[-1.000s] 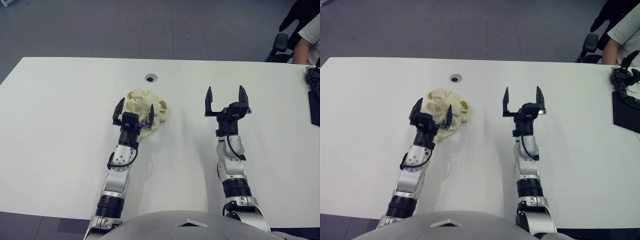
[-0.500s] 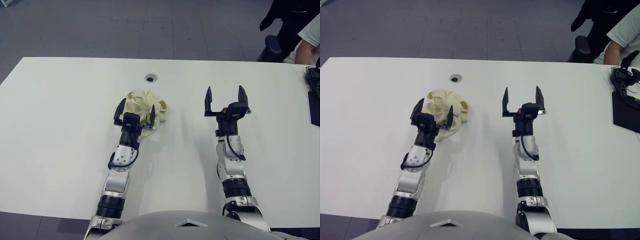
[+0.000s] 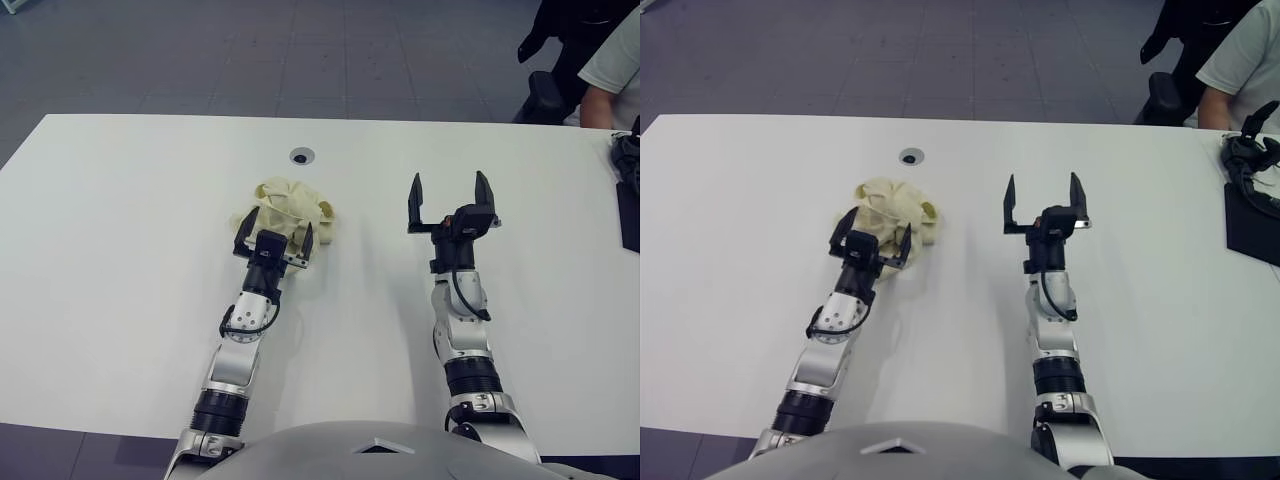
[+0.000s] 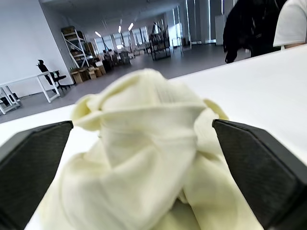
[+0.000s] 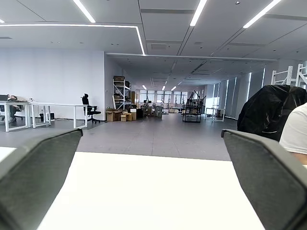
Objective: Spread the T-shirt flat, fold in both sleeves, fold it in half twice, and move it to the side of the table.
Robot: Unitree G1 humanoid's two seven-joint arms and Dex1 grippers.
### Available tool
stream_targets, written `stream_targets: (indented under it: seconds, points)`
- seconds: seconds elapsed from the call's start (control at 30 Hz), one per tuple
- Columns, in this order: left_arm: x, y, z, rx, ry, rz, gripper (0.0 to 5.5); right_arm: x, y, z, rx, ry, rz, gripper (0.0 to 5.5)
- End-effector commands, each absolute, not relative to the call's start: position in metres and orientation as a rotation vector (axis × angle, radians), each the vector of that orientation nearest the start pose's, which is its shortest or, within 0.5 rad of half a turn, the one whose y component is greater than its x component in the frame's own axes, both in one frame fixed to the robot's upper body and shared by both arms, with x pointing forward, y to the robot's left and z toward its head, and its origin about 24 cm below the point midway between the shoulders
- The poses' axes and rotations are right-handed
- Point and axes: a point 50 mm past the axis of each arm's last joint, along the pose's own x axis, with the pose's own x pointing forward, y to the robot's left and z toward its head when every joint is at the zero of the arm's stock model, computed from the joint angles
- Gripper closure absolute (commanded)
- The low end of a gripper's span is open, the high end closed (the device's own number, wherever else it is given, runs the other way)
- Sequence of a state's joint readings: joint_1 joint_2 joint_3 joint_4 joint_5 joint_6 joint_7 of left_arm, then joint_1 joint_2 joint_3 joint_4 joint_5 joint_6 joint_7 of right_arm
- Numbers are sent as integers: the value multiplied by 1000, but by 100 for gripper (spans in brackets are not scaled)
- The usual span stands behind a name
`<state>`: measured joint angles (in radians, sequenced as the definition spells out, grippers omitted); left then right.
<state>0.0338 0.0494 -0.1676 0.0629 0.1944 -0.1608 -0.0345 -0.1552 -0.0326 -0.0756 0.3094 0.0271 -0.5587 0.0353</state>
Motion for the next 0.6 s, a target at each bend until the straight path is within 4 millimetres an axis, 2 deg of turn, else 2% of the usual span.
stream_targets:
  seconds: [0.03, 0.2, 0.37, 0.5, 0.6]
  points:
    - [253, 105, 15, 283, 57, -269, 11, 276, -163, 62, -1, -393, -11, 10]
    - [262, 106, -3, 363, 172, -266, 11, 276, -163, 60, 9, -386, -14, 10]
    - [258, 105, -19, 450, 256, -332, 11, 276, -163, 60, -6, -391, -19, 10]
    - [235, 97, -26, 507, 272, -507, 11, 277, -162, 61, -2, -398, -22, 10]
    - [212, 89, -21, 570, 240, -679, 11, 280, -171, 71, -7, -430, -52, 10]
